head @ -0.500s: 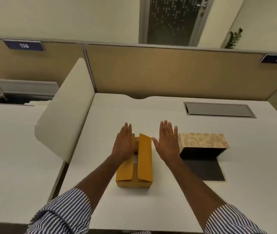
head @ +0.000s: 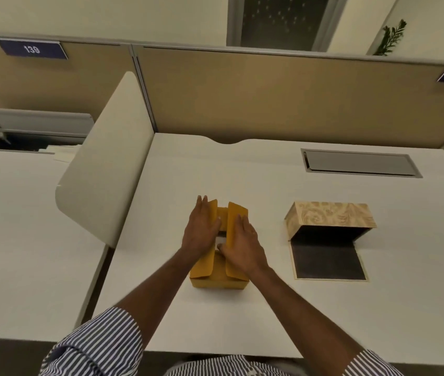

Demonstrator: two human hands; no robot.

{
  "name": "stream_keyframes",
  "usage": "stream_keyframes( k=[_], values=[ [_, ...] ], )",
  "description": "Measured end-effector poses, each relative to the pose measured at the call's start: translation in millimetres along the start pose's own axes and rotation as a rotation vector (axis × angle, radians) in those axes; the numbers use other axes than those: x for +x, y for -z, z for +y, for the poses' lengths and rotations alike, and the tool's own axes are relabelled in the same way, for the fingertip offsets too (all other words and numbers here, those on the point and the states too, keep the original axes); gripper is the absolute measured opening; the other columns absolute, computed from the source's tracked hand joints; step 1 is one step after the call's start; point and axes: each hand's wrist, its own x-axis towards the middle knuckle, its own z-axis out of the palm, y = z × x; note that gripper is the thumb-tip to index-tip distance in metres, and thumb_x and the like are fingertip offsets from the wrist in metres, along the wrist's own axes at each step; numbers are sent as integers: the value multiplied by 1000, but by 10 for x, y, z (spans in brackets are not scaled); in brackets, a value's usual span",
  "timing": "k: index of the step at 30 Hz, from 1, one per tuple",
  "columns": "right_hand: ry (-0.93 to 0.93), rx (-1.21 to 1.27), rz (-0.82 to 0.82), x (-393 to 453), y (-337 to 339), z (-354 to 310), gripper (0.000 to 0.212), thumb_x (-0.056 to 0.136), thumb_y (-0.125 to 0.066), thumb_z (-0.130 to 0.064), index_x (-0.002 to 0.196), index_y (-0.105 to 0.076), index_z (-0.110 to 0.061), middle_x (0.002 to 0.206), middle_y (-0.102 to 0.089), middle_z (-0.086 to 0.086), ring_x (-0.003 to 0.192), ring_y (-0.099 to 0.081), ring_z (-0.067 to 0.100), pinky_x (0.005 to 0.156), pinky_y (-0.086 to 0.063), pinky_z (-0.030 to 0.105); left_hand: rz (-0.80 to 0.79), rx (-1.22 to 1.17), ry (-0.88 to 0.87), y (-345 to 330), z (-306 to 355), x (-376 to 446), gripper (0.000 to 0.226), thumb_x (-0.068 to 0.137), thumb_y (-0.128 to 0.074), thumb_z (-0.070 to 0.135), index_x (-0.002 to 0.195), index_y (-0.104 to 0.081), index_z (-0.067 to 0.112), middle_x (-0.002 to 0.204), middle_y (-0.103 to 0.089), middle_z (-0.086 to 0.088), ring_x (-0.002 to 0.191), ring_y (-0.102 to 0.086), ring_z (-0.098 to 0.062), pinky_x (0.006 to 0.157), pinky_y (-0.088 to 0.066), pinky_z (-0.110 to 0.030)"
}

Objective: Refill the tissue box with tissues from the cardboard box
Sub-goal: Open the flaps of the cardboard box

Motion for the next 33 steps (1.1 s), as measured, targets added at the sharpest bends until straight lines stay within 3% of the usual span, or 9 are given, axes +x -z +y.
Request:
stream_keyframes(
  k=[3,5,7,9,13,19,24,29,33],
  values=[
    [-4,153,40,-11,69,17,87,95,-60,-37,161,-5,-24,168,-20,3,146,-37,30,109,-44,47,50,-174,-23,114,-61,-4,69,103,-47,37,161,-14,18,167,-20,-5,151,-28,-25,121,-28,-43],
    [-34,350,116,-24,191,107,77,95,-59,-23,159,-16,-30,155,-44,3,122,-57,23,97,-52,40,89,-319,11,272,-157,-3,68,103,-53,28,160,-18,19,159,-39,-10,138,-50,-28,110,-42,-39],
    [-112,480,167,-37,313,270,72,93,-56,-12,156,-27,-32,145,-56,6,105,-63,21,89,-54,36,125,-355,62,455,-320,17,71,101,-56,23,160,-18,21,134,-63,-18,105,-69,-25,90,-54,-37],
    [-213,528,165,-49,396,471,70,92,-56,-10,155,-31,-29,142,-58,9,104,-65,26,92,-57,44,109,-311,94,604,-530,31,75,99,-56,23,161,-14,21,101,-71,-23,76,-64,-17,73,-52,-33],
    [-414,626,94,-42,387,763,66,94,-61,-13,153,-33,-24,144,-53,12,116,-58,28,97,-56,50,29,-259,265,710,-908,13,81,101,-57,27,161,-4,17,135,-62,-22,124,-58,-36,105,-47,-46],
    [-561,769,-18,3,204,828,62,95,-64,-12,151,-39,-19,146,-52,16,124,-57,37,99,-55,52,-23,-344,487,444,-990,-60,77,101,-55,38,160,-13,13,148,-51,-22,136,-47,-39,111,-41,-58],
    [-408,653,78,-70,392,757,60,96,-61,-10,151,-39,-20,146,-52,13,127,-53,29,104,-50,46,128,-332,415,518,-926,-120,69,99,-60,34,157,-28,16,152,-48,-13,135,-49,-33,111,-40,-47],
    [156,206,513,-281,591,508,37,91,-61,-7,125,-59,-23,129,-60,0,120,-54,15,99,-47,31,376,-183,62,792,-667,-41,56,95,-66,28,146,-46,22,149,-51,-3,136,-48,-21,112,-40,-41],
    [382,-113,229,-349,425,257,34,92,-60,-23,125,-64,-22,123,-68,0,113,-60,19,101,-47,37,244,191,-270,839,-286,175,68,88,-72,36,148,-44,20,150,-50,-4,141,-43,-25,119,-31,-48]
  ],
)
